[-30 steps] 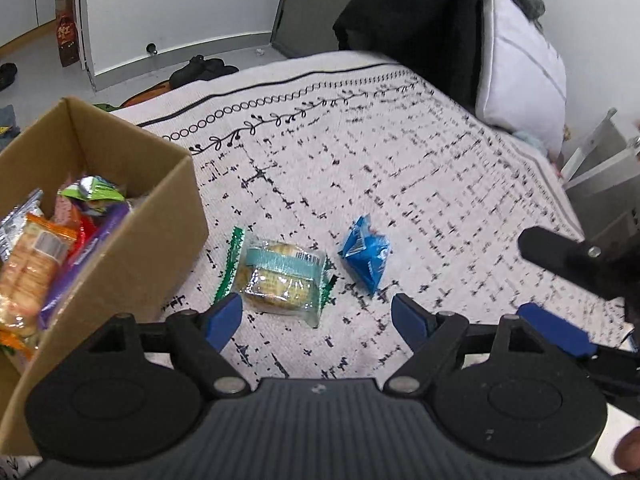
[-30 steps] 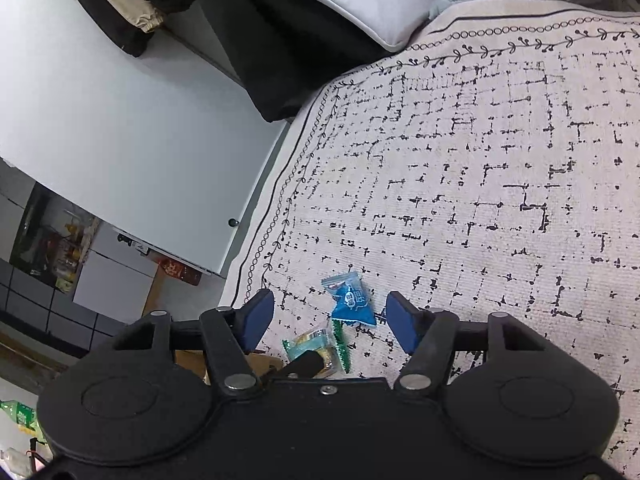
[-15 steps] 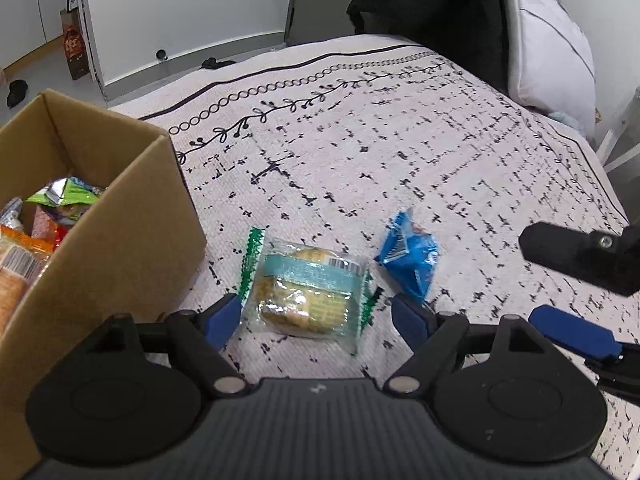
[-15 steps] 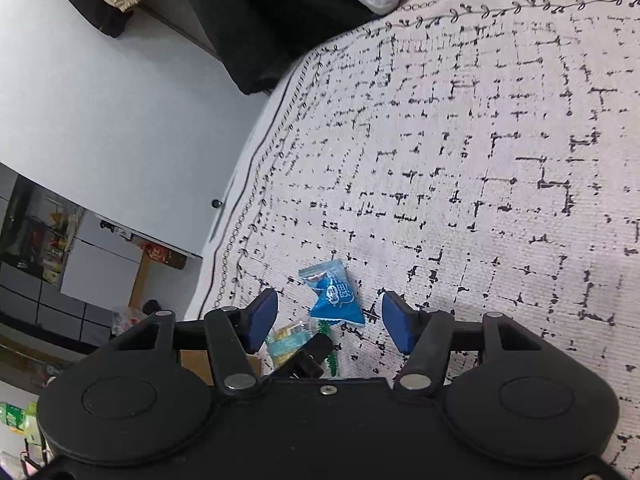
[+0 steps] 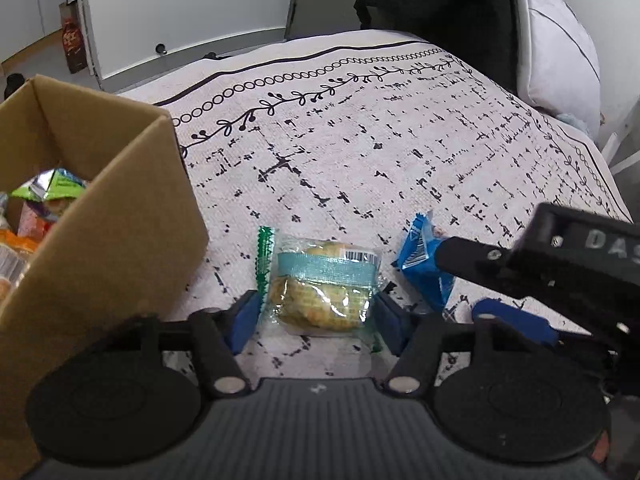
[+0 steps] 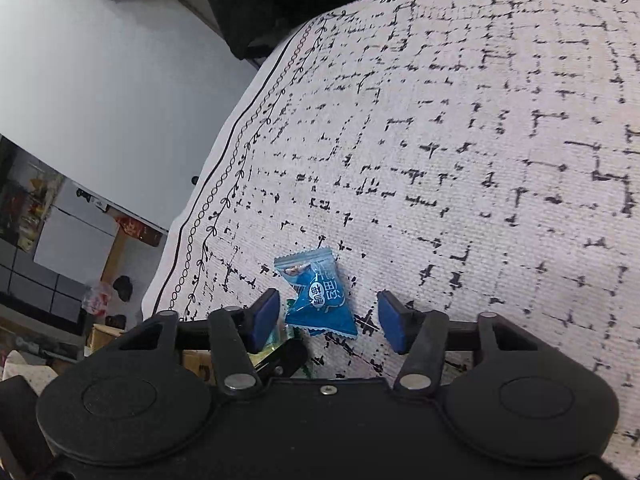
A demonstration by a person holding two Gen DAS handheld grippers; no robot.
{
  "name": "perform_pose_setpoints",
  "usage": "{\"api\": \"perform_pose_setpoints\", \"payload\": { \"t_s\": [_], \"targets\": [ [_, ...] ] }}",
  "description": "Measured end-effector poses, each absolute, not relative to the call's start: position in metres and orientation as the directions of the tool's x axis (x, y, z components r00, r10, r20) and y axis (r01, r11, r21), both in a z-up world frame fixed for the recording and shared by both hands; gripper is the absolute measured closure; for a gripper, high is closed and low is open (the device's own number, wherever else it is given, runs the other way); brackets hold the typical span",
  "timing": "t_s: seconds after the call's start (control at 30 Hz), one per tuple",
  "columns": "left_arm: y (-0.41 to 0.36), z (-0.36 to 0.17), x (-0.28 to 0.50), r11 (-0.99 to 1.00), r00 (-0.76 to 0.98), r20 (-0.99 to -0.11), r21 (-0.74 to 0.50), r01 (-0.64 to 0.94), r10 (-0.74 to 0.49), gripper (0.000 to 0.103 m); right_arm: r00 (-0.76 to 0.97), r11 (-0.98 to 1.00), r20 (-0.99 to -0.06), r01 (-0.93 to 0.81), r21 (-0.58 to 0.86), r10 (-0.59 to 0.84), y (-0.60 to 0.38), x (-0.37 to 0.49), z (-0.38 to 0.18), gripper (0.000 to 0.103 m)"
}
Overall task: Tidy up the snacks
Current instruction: 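Grasp the clear cookie pack with the left gripper while the right gripper grasps the blue candy, then carry both snacks over the cardboard box and open both grippers inside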
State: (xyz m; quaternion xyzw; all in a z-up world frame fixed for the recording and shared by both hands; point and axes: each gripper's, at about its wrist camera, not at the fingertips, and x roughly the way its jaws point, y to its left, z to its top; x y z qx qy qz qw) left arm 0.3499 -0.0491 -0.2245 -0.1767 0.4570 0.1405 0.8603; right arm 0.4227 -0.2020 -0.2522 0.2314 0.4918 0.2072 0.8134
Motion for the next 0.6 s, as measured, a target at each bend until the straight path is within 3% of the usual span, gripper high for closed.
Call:
{"api": "perform_pose_setpoints", "payload": {
  "t_s": [0.4,0.6],
  "targets": [
    [-0.035,-0.216,0.345,0.879,0.549,-0.836,-0.255,-0.404,0.01,0.052,0.43,0.847,-0.737,-0.155,0.509,0.521,-0.188,0.418,-0.248,0.078],
    [-0.033,-0.205,0.336,0.878,0.565,-0.825,-0.267,-0.398,0.006,0.053,0.439,0.843,-0.727,-0.161,0.514,0.528,-0.189,0.412,-0.24,0.081]
  ]
}}
